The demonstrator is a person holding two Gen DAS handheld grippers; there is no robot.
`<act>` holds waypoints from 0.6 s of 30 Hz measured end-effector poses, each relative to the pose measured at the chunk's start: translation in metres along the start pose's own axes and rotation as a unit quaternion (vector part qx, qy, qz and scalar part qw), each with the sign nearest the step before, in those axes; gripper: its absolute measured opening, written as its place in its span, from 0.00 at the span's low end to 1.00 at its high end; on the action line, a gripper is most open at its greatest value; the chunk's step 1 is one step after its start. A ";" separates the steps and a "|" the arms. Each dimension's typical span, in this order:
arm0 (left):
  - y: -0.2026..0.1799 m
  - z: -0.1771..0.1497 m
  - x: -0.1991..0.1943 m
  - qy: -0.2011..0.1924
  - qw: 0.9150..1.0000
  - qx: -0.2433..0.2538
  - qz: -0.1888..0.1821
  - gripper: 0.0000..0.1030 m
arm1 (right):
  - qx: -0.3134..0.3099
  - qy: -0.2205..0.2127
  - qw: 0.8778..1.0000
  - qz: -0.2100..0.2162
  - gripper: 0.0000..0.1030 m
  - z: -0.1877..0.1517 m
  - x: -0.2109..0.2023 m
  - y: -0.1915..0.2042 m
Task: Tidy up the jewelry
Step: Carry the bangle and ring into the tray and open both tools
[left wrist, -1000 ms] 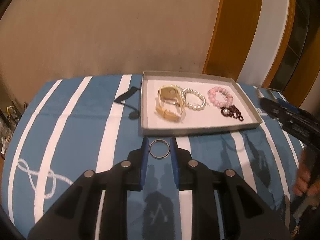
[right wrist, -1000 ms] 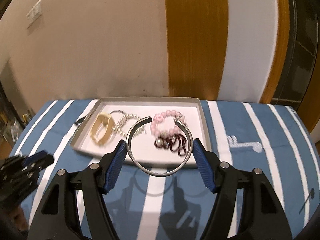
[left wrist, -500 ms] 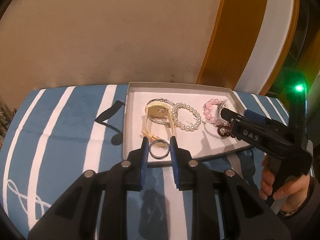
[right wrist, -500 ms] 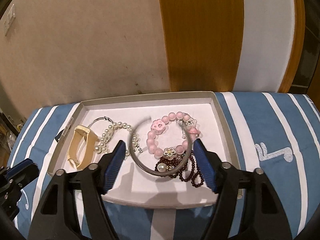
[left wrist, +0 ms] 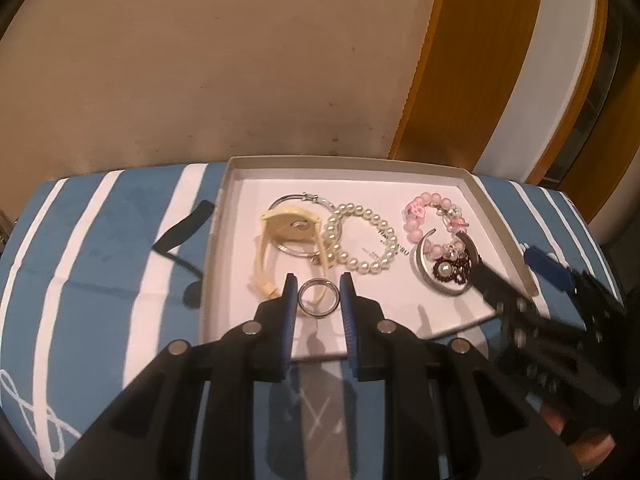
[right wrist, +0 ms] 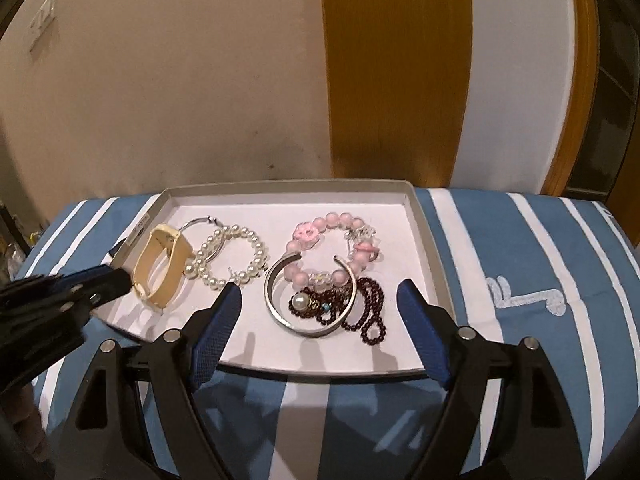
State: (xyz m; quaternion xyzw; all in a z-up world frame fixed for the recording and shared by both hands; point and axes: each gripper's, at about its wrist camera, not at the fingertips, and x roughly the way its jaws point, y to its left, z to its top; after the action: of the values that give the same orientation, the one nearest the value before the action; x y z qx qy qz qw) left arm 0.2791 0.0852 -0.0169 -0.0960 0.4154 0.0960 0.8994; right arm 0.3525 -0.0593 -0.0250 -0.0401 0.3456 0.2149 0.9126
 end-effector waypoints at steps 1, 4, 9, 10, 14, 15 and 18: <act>-0.003 0.003 0.005 -0.001 1.000 0.000 -0.001 0.21 | 0.000 0.003 1.000 0.001 0.79 -0.001 0.001 -0.001; -0.011 0.009 0.016 0.000 1.000 0.000 0.000 0.21 | 0.005 0.015 1.000 0.002 0.79 -0.002 0.008 -0.005; -0.023 0.020 0.031 0.000 1.000 0.001 0.000 0.21 | 0.022 0.017 1.000 0.012 0.79 -0.002 0.007 -0.014; -0.025 0.022 0.034 0.000 1.000 0.001 0.000 0.21 | 0.023 0.016 1.000 0.012 0.79 -0.002 0.006 -0.015; -0.034 0.025 0.042 0.003 1.000 0.007 -0.002 0.21 | 0.027 0.017 0.999 0.011 0.79 -0.001 0.006 -0.017; -0.037 0.025 0.044 0.005 1.000 0.009 0.000 0.21 | 0.027 0.017 0.999 0.010 0.79 -0.001 0.006 -0.018; -0.040 0.026 0.046 0.008 1.000 0.010 -0.004 0.22 | 0.029 0.016 0.999 0.008 0.79 -0.001 0.006 -0.020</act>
State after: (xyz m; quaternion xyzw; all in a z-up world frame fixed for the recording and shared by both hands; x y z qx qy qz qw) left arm 0.3380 0.0576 -0.0318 -0.0896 0.4227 0.0872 0.8976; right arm 0.3641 -0.0752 -0.0307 -0.0146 0.3668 0.2113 0.9059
